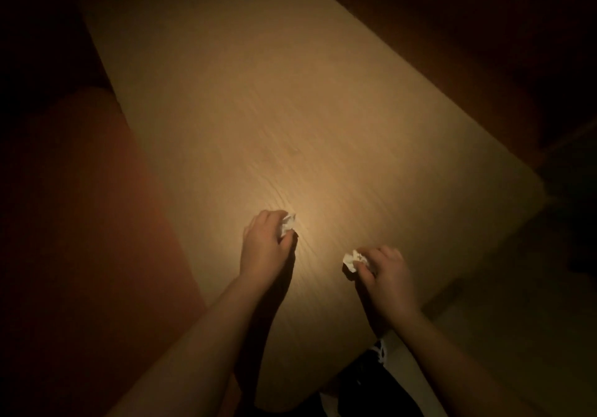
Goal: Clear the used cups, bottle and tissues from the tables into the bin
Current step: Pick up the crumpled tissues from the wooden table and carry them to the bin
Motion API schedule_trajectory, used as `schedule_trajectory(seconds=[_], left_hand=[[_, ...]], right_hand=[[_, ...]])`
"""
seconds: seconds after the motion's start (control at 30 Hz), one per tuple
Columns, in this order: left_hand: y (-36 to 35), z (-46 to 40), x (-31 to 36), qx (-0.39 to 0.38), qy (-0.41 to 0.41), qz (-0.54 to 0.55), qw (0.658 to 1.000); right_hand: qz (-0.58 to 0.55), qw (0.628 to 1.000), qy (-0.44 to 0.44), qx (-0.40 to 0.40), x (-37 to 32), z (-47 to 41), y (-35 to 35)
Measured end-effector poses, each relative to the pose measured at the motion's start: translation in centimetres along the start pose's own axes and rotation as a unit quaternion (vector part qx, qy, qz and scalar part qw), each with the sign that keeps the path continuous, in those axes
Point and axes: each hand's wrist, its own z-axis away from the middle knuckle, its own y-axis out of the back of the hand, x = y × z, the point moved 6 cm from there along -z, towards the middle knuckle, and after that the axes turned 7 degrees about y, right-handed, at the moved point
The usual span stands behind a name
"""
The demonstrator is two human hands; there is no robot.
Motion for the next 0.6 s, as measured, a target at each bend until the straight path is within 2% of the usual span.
schedule_trajectory(seconds=[0.17, 0.3, 0.4, 0.6], left_hand=[[-6.8, 2.8, 9.8, -0.094, -0.090, 0.023, 0.991], [-13.8, 7.5, 17.6, -0.194, -0.181, 0.009, 0.964], [-19.0, 12.3, 23.4, -0.262, -0.259, -0.005, 0.930], [-29.5, 25.3, 34.5, -0.363, -0.396, -0.038, 0.843]], right_hand=[[0.022, 0.990, -0.104, 0.092, 6.7, 4.7, 6.6], [0.029, 0.965, -0.188, 0.179, 12.4, 12.1, 11.9], [0.008, 0.928, -0.283, 0.243, 16.9, 19.5, 15.1], [0.001, 0.824, -0.429, 0.370, 24.5, 35.6, 19.9]])
